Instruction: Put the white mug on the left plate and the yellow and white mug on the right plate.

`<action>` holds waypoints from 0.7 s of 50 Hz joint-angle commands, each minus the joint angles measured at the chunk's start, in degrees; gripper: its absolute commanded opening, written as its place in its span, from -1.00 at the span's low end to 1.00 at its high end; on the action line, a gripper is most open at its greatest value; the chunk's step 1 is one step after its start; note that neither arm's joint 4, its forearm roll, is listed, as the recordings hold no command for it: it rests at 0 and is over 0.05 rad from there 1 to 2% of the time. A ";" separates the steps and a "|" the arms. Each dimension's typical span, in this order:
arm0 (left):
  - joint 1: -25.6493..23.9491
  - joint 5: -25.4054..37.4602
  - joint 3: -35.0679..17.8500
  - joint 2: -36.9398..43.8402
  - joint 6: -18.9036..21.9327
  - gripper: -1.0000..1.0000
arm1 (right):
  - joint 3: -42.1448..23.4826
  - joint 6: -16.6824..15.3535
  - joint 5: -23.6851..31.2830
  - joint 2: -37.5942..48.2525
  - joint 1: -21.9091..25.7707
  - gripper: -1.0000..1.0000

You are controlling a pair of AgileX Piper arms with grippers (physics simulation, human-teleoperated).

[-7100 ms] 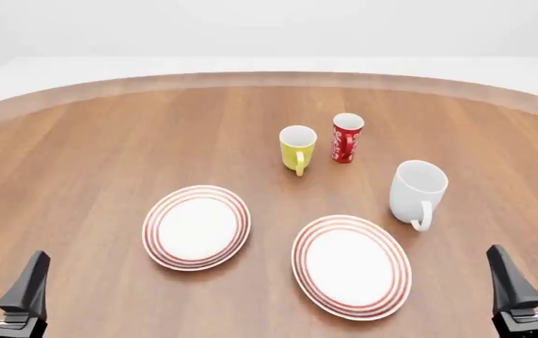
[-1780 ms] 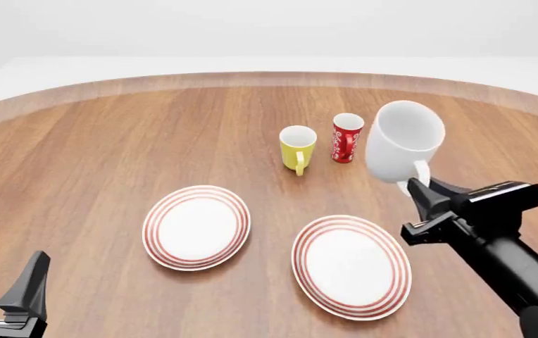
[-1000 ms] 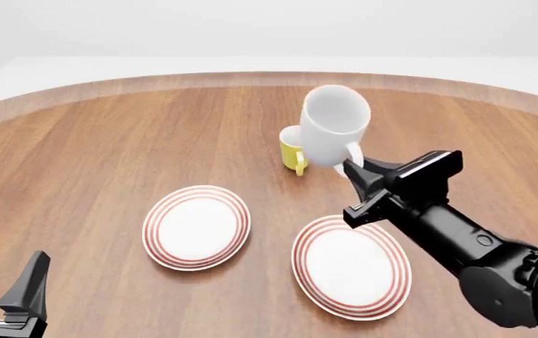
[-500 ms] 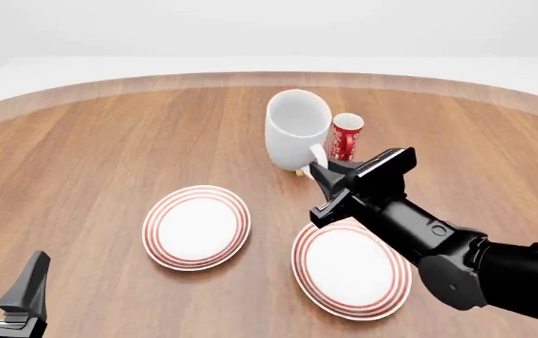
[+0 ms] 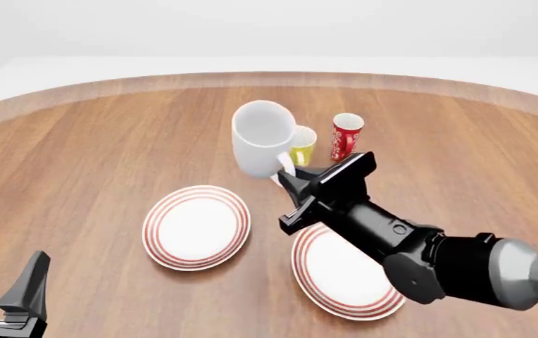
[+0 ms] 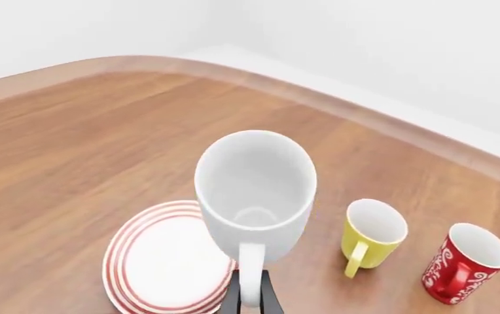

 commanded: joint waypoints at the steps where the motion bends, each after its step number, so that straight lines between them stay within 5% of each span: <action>1: 0.00 0.00 0.00 0.00 0.00 1.00 | -1.81 0.69 -0.94 2.85 2.97 -1.00; 35: 0.00 0.00 0.00 0.00 0.00 1.00 | -6.12 1.45 -2.00 10.84 6.86 -1.00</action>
